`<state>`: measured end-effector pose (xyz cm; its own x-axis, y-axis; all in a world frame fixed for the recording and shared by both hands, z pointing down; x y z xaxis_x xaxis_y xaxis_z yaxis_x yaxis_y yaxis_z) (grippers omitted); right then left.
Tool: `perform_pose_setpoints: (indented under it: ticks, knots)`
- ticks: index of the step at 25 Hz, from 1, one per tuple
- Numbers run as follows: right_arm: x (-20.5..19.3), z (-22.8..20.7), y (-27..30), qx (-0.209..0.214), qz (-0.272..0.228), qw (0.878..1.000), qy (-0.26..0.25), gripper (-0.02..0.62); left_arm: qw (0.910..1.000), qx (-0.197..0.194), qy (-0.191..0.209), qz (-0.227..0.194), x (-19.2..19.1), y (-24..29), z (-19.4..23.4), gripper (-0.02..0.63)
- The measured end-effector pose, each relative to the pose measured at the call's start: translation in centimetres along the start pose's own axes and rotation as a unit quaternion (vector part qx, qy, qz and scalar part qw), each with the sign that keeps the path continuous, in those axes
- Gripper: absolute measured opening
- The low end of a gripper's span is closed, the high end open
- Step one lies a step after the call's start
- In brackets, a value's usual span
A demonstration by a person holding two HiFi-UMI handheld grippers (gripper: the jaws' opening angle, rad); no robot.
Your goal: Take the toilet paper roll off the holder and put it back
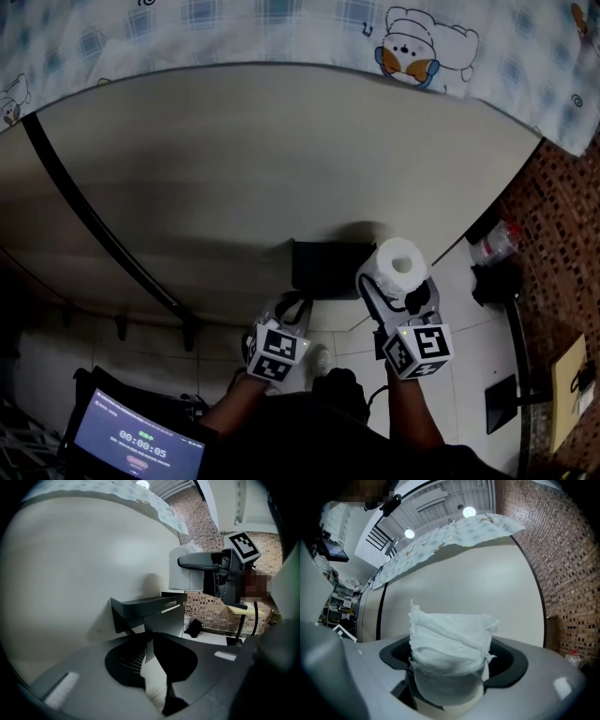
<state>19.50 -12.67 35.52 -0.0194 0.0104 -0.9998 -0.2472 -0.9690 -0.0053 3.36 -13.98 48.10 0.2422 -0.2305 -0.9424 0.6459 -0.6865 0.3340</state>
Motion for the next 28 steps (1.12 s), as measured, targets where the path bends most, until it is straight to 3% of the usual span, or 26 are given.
perform_pose_setpoints:
  ticks: [7, 14, 19, 22, 25, 28]
  knots:
    - [-0.6, -1.4, -1.3, -0.016, -0.007, 1.000, 0.012, 0.456, 0.9955, -0.053, -0.074, 0.023, 0.3, -1.1, -0.5, 0.066]
    - [-1.2, -3.8, -3.5, -0.074, -0.053, 0.995, 0.032, 0.456, 0.9867, -0.087, -0.134, 0.029, 1.0, -1.6, -0.9, 0.067]
    - [-3.0, -8.0, -4.7, -0.130, -0.067, 0.985, 0.094, 0.454, 0.9845, -0.098, -0.141, 0.037, 1.4, -1.8, -0.9, 0.069]
    - [-5.8, -10.1, -4.6, -0.160, -0.027, 0.982, 0.094, 0.454, 0.9838, -0.101, -0.142, 0.042, 1.2, -1.8, -1.0, 0.069]
    - [-8.8, -10.0, -3.0, -0.125, 0.005, 0.979, 0.163, 0.453, 0.9841, -0.104, -0.137, 0.045, 1.4, -1.6, -0.8, 0.069]
    - [-10.7, -9.2, -1.3, -0.074, -0.009, 0.954, 0.289, 0.454, 0.9845, -0.106, -0.134, 0.041, 1.6, -1.6, -0.8, 0.071]
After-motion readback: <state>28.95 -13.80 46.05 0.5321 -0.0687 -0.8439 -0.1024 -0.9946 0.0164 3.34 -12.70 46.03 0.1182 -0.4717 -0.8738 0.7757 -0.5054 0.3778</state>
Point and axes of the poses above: the fingertips, and each gripper's own axes: y forward along the fingers, z to its left, x out of its top, the point moved 4 cm from there along -y, backward along the fingers, and after that the axes turned 1 degree about -y, right-handed, at the moved point
